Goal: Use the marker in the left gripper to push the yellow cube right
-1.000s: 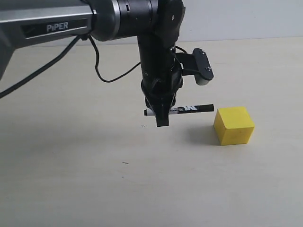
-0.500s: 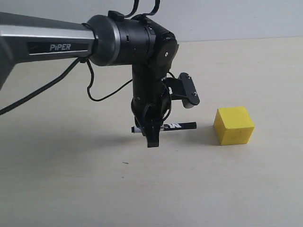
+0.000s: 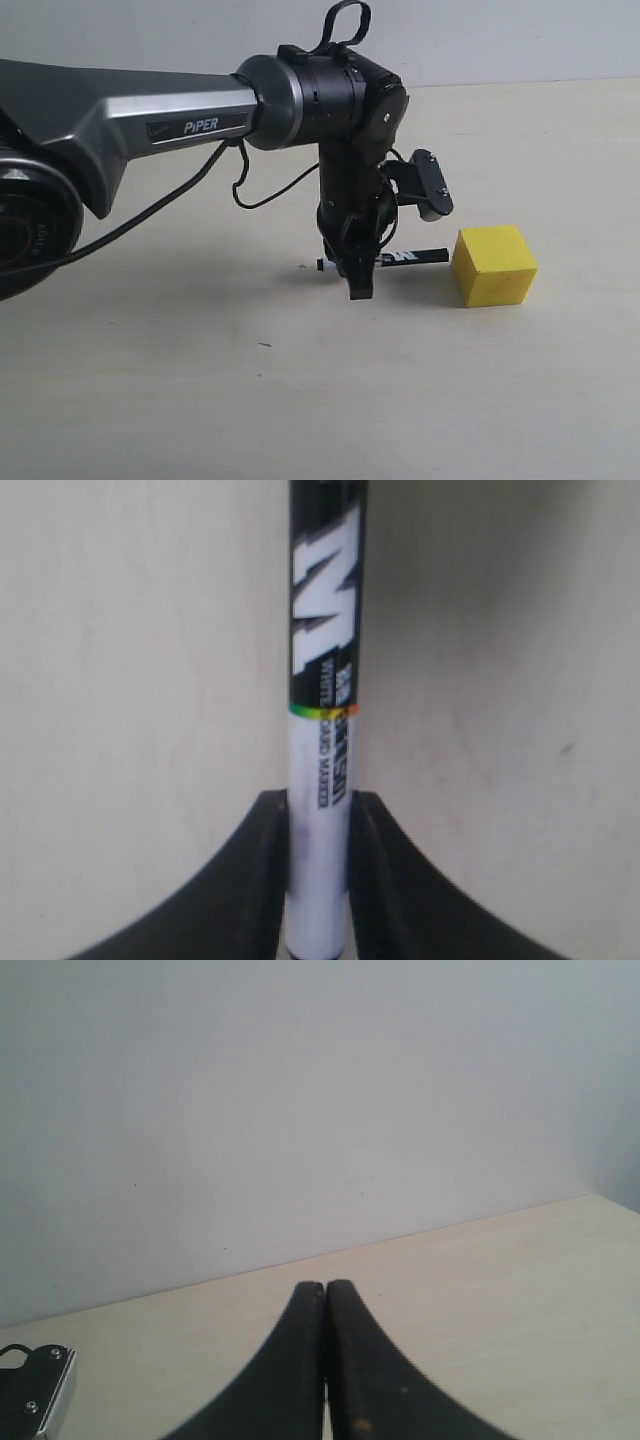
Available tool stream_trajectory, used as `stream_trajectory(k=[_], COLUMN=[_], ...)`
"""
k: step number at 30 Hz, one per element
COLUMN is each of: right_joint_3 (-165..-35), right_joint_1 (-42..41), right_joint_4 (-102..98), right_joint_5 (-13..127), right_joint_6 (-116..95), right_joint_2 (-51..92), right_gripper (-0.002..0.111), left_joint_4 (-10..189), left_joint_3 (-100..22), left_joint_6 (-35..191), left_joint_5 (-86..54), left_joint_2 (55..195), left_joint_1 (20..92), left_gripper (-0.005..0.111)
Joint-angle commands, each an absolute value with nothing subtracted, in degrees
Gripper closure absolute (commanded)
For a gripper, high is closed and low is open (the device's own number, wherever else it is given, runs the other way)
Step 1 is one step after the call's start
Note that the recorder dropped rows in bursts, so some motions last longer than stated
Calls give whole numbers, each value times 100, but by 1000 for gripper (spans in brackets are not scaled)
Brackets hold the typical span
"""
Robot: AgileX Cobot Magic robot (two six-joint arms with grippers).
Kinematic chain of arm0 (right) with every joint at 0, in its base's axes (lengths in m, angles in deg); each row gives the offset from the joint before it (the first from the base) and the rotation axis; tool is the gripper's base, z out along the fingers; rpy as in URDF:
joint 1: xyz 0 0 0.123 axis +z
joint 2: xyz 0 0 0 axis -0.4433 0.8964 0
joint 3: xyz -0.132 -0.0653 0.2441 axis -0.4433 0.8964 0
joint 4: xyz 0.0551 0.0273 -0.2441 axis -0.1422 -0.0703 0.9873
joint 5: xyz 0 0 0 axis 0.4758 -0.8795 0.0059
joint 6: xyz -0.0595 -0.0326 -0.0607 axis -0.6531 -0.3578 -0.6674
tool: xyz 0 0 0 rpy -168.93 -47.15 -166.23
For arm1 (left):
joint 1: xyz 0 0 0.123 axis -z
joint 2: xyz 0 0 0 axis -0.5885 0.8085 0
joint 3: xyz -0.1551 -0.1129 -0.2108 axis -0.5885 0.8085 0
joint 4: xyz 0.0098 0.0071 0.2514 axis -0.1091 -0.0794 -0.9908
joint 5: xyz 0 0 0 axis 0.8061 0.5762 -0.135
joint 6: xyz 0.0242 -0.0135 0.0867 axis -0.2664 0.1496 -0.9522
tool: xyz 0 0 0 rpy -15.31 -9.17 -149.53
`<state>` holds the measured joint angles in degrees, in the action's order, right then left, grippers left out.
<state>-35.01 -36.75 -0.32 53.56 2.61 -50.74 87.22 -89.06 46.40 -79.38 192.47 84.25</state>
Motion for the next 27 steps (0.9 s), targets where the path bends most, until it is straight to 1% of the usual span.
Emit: stream_trajectory(k=[1, 9, 14, 20, 24, 27], right_joint_3=[-3475, -3475, -3475, -3475, -3475, -3475], right_joint_1=[-3696, -3696, -3696, -3696, -3696, -3696], right_joint_4=[-26, -26, -26, -26, -26, -26], right_joint_5=[5385, 5385, 5385, 5385, 5385, 5385], right_joint_6=[246, 246, 246, 246, 246, 246], right_joint_2=[-5112, -5112, -5112, -5112, -5112, -5112], right_gripper=[108, 108, 108, 108, 108, 108], left_joint_4=[8951, 9115, 8901, 8695, 8474, 8515], left_joint_3=[-8969, -9100, -9100, -9100, -8987, -8409], left_joint_6=[4623, 4636, 4972, 5259, 6431, 7279], left_joint_5=[-7671, -7600, -7867, -8365, -8609, -8609], left_joint_2=[19230, 19230, 19205, 18863, 18467, 18031], left_joint_1=[8413, 8473, 8343, 8303, 8166, 8007], left_gripper=[107, 107, 107, 107, 107, 107])
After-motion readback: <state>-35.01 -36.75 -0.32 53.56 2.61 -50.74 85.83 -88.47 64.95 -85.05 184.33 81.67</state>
